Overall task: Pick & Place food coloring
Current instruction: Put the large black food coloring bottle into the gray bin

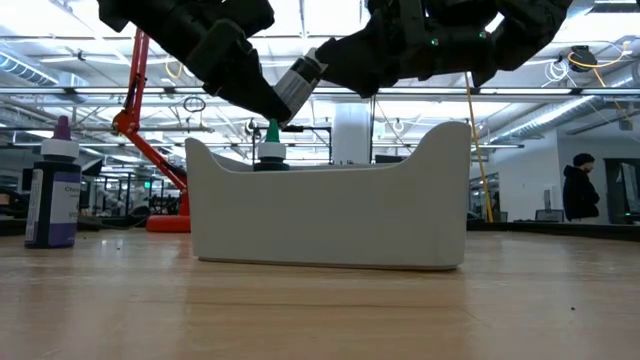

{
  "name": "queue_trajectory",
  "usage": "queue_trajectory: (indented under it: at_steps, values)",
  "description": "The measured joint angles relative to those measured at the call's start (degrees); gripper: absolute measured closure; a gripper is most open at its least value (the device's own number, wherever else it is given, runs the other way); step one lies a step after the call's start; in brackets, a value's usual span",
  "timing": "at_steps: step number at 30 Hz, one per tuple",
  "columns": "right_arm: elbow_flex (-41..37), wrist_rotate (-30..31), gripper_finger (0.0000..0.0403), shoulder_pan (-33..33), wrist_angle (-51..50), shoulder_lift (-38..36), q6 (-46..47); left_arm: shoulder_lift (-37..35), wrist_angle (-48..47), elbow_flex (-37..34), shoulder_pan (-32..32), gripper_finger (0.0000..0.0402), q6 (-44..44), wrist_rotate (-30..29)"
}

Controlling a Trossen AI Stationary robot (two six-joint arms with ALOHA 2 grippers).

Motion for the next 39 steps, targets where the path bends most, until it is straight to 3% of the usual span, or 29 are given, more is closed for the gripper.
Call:
queue_trajectory:
  at_steps: [20, 29, 39]
  values:
    - [0.0, 0.0, 0.0222, 0.0, 0.9, 0.0, -0.2, 0.0, 1.2, 0.0, 1.5, 0.0272, -1.1, 2.6]
    - [0.0, -0.1, 0.0298, 0.0, 1.1, 0.1, -2.8, 0.0, 1.9, 0.0, 1.5, 0.0272, -1.0, 2.7]
    - [0.0, -1.7, 0.0298, 1.0, -1.2, -1.9, -5.5, 0.0, 4.1, 0.0, 1.4, 0.0272, -2.0, 1.7]
